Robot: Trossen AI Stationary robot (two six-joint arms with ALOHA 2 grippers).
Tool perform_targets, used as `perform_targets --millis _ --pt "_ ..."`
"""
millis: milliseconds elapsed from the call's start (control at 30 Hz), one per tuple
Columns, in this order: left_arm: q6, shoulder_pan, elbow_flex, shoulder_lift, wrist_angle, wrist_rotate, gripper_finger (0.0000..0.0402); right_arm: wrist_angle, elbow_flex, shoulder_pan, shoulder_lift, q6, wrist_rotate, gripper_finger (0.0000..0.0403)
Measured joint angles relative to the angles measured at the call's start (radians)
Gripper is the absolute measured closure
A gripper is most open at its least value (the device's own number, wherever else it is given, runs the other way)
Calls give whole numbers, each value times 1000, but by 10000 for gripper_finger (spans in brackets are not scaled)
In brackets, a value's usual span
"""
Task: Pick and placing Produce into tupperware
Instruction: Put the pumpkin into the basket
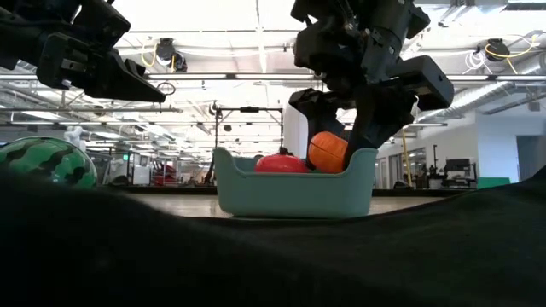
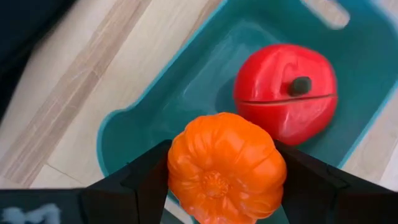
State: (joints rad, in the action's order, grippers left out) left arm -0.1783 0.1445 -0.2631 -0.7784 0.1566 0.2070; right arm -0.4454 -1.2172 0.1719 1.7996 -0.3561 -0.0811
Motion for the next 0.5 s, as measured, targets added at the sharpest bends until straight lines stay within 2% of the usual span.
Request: perform_targets --millis 500 --pt "-3 0 0 0 0 0 380 36 0 -15 0 54 1 165"
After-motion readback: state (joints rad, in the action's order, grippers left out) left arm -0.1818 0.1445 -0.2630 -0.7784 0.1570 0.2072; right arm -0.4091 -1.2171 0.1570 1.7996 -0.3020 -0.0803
